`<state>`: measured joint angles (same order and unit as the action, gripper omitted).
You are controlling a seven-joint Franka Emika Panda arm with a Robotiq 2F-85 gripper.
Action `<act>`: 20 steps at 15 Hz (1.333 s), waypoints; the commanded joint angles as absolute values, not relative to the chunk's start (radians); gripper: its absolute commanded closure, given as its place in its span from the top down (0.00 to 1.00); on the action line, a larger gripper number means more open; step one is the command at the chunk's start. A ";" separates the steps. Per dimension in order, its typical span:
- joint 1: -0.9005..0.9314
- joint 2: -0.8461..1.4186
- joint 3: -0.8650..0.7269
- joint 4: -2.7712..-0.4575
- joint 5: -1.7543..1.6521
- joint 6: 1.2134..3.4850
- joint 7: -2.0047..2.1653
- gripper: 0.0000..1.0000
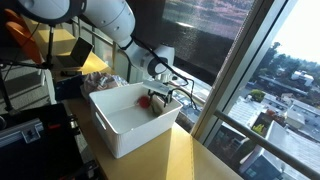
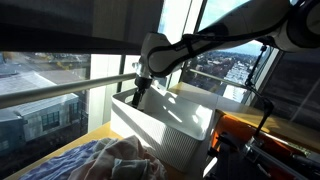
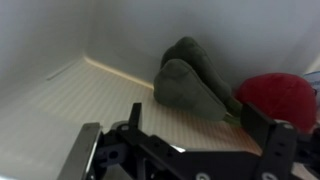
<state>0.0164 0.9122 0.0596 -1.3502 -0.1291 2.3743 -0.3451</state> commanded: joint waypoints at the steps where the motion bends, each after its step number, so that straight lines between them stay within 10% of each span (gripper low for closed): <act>1: 0.040 1.014 0.062 -1.232 -0.140 2.345 -0.337 1.00; 5: 0.051 1.084 0.062 -1.166 -0.137 2.335 -0.339 1.00; 15: 0.039 1.050 0.055 -1.186 -0.139 2.326 -0.339 0.12; 20: 0.052 0.831 0.070 -1.407 -0.139 2.368 -0.320 0.03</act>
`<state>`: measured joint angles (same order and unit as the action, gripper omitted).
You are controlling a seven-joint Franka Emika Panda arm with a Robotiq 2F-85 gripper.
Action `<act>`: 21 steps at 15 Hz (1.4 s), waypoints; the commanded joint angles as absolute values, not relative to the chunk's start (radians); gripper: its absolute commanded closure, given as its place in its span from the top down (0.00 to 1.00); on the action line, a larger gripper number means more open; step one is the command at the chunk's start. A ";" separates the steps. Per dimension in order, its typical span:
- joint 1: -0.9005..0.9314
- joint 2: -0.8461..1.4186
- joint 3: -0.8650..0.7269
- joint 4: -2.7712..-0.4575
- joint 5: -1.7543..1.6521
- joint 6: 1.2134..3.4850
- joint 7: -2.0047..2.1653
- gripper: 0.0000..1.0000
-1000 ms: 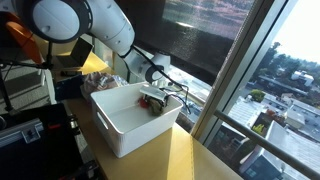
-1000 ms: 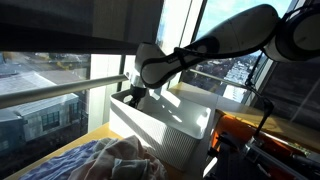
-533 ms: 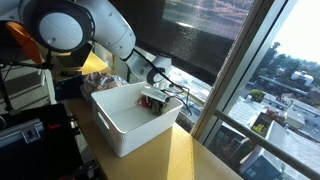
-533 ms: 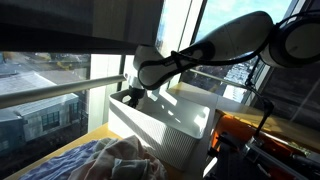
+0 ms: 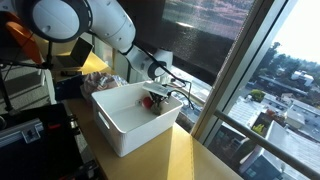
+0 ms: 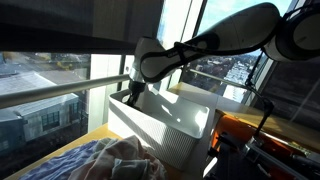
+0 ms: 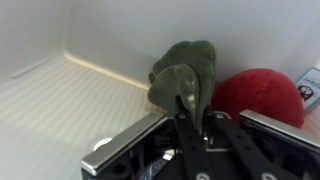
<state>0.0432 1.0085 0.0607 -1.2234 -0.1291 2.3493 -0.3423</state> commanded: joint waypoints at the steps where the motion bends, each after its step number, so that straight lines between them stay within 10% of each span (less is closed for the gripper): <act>1: 0.057 0.787 0.074 -1.446 -0.140 2.379 -0.318 0.01; 21: 0.328 0.152 0.196 -2.138 -0.385 2.532 0.051 0.03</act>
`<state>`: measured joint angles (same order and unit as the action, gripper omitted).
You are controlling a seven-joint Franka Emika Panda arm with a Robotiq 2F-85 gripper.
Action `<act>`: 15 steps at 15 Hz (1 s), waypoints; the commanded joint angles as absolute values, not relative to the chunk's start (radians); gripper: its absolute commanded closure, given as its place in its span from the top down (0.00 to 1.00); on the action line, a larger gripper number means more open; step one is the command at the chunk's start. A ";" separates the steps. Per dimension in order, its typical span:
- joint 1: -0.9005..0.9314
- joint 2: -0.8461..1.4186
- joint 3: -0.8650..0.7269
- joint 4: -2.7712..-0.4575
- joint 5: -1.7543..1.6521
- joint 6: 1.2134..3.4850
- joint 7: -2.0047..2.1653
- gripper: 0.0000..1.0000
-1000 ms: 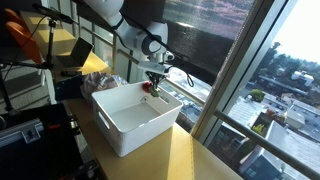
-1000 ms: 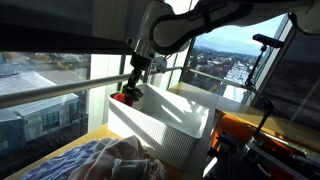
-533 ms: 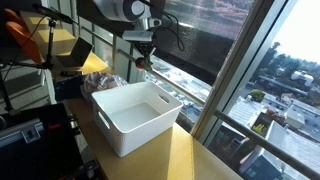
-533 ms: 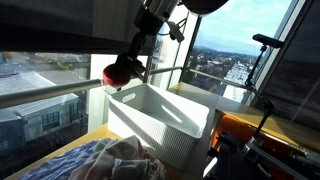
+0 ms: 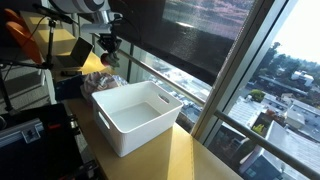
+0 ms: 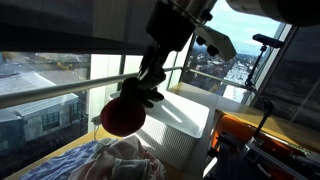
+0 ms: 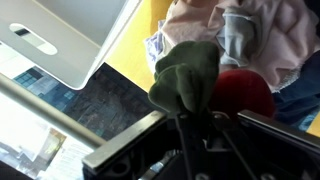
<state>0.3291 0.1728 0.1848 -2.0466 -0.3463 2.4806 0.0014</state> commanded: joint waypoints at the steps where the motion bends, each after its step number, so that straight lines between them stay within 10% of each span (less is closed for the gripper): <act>1: 0.327 0.159 0.199 -2.160 -0.386 2.550 0.058 0.03; 15: 0.367 0.347 0.241 -2.081 -0.344 2.586 0.026 0.03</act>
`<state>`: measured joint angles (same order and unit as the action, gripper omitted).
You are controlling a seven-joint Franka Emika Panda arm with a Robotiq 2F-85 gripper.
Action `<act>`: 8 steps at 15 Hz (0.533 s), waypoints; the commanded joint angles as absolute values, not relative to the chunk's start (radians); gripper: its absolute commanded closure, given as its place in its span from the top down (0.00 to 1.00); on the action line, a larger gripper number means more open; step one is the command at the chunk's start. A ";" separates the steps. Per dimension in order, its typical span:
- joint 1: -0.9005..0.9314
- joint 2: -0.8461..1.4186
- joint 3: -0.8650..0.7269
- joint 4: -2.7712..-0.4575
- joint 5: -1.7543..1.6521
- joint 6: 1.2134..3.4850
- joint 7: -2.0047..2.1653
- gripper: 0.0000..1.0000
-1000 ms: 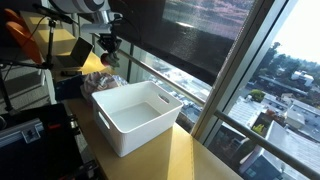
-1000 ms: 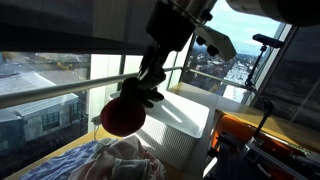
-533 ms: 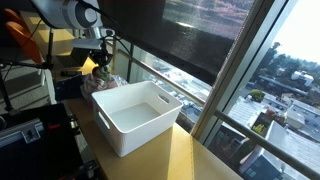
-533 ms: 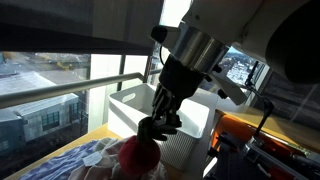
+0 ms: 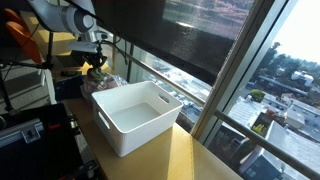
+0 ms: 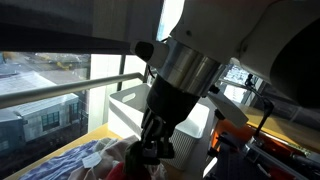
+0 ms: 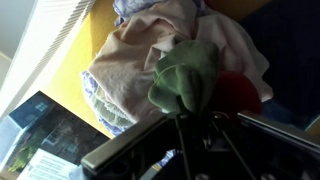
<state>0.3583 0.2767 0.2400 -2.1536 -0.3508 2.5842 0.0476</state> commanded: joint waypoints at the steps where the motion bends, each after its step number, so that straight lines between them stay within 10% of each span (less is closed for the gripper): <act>1: 0.364 0.374 0.229 -2.067 -0.353 2.591 0.016 0.03; 4: 0.328 0.431 0.186 -2.052 -0.356 2.593 -0.030 0.03; 5: 0.311 0.443 0.167 -2.048 -0.355 2.588 -0.045 0.37; 8: 0.270 0.450 0.140 -2.020 -0.334 2.555 -0.079 0.51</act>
<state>0.3008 0.4383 0.1585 -2.0623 -0.3519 2.5841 -0.0366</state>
